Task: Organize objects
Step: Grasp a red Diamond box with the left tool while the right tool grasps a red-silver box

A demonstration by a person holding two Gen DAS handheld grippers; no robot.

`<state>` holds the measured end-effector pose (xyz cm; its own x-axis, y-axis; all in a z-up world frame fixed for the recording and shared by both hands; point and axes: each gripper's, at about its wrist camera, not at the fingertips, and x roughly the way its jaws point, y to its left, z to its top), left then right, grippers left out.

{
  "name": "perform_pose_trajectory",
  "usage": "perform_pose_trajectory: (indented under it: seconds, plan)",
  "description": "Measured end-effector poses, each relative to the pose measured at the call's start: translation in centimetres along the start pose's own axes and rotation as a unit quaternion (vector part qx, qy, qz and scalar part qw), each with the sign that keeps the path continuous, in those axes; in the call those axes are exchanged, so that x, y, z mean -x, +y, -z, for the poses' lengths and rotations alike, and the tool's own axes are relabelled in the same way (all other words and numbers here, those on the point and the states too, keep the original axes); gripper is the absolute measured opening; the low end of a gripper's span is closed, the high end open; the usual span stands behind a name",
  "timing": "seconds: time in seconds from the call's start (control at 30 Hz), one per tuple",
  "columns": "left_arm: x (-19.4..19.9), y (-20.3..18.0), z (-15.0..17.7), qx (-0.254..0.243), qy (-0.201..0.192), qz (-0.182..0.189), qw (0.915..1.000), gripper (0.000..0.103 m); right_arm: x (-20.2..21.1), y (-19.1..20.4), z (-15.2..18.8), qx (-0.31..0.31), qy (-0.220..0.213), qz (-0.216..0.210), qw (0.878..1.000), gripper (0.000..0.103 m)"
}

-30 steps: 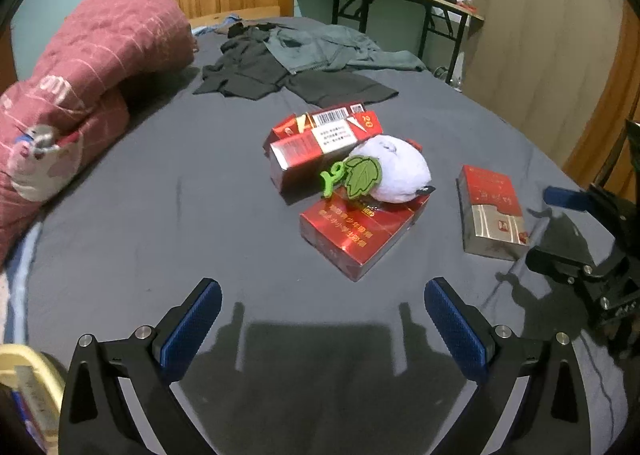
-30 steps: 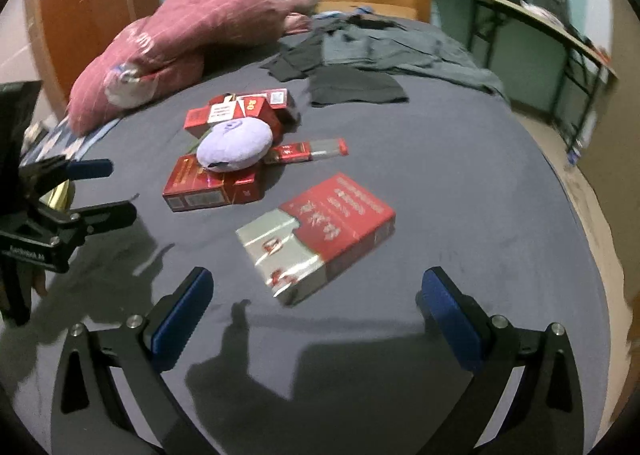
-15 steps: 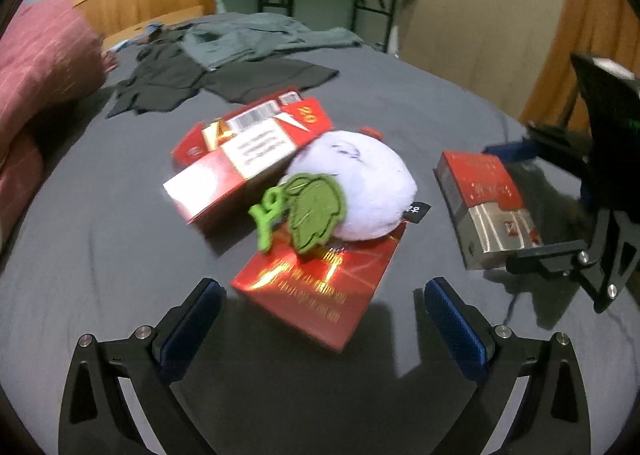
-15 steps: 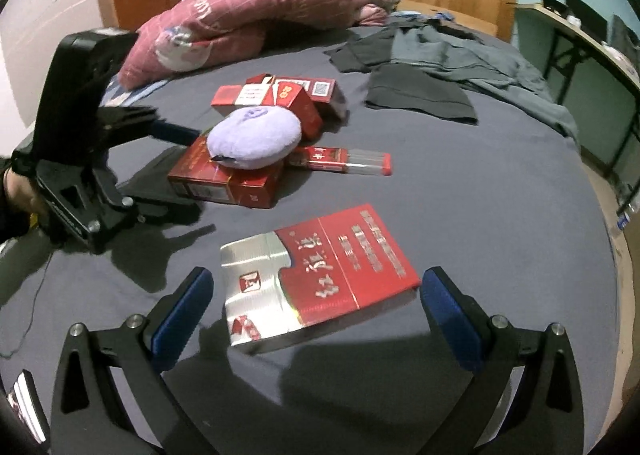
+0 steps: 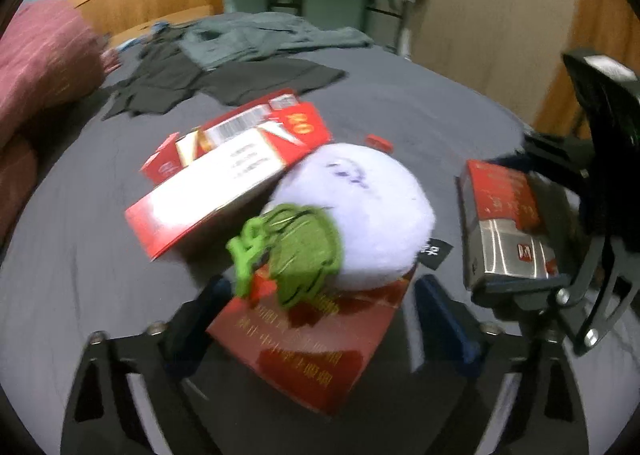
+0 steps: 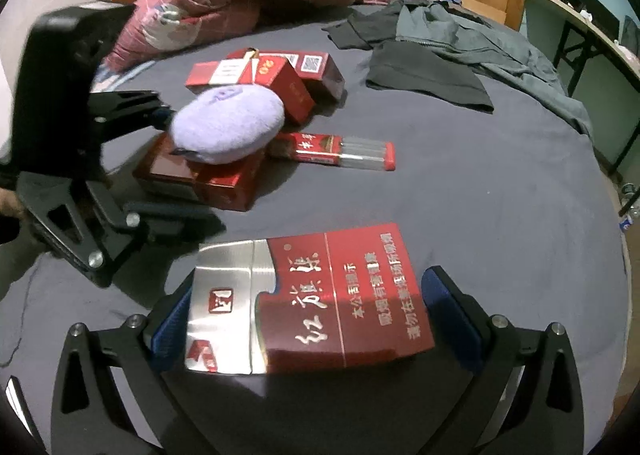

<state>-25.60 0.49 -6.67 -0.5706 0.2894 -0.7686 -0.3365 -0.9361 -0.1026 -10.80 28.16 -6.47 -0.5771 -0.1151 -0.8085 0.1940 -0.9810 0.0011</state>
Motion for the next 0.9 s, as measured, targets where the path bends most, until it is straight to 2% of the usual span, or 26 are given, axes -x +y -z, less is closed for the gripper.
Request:
perform_pose_trajectory:
  seconds: [0.1, 0.17, 0.23, 0.37, 0.57, 0.77, 0.9]
  plan:
    - [1.0, 0.7, 1.0, 0.075, -0.011, -0.007, 0.9971, 0.082, 0.1, 0.5, 0.0, 0.002, -0.003, 0.026, 1.000, 0.099]
    - [1.8, 1.1, 1.8, 0.110, -0.020, -0.008, 0.9937, 0.082, 0.2, 0.6, -0.1, -0.006, -0.006, 0.037, 0.999, 0.099]
    - [2.1, 1.1, 2.3, 0.125, -0.022, -0.018, 0.9918, 0.082, 0.1, 0.7, -0.1, -0.018, -0.007, 0.050, 0.999, 0.099]
    - [1.8, 0.5, 2.2, 0.103, -0.011, -0.029, 0.9942, 0.082, 0.1, 0.9, -0.2, -0.045, -0.011, 0.072, 0.996, 0.095]
    - [0.6, 0.2, 0.6, 0.052, -0.003, -0.014, 0.9986, 0.083, 0.1, 0.8, -0.1, -0.057, -0.017, 0.090, 0.994, 0.088]
    - [0.9, -0.4, 0.8, 0.043, -0.011, -0.028, 0.9986, 0.075, 0.3, 0.8, 0.0, -0.059, -0.028, 0.094, 0.993, 0.087]
    - [2.3, -0.8, 1.9, 0.040, -0.011, -0.025, 0.9988, 0.065, 1.2, 0.7, 0.3, -0.079, -0.043, 0.090, 0.992, 0.087]
